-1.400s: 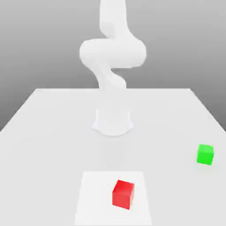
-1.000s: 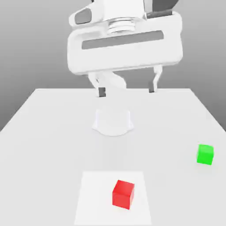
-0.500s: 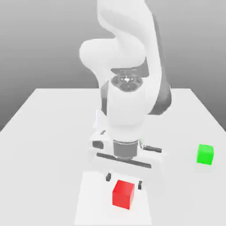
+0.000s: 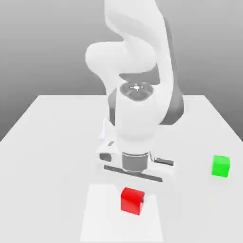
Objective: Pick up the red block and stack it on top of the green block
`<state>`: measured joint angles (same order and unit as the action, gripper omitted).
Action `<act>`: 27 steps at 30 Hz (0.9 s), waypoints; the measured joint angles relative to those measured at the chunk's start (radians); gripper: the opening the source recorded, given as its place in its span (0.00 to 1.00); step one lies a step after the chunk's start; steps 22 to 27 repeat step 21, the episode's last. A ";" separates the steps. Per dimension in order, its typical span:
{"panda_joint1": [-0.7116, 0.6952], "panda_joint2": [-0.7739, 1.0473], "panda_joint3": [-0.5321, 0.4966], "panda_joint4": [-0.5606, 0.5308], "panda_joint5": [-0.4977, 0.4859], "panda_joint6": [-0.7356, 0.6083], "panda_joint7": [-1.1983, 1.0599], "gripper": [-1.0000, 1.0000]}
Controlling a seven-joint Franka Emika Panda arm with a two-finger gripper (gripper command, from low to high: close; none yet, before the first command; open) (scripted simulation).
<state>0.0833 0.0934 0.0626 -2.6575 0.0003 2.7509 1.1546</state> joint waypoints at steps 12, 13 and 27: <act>0.539 -0.146 0.285 -0.060 0.052 -0.084 -0.545 0.00; 0.551 -0.129 0.289 -0.062 0.034 -0.066 -0.558 0.00; 0.584 0.037 0.228 -0.055 -0.129 0.085 -0.465 1.00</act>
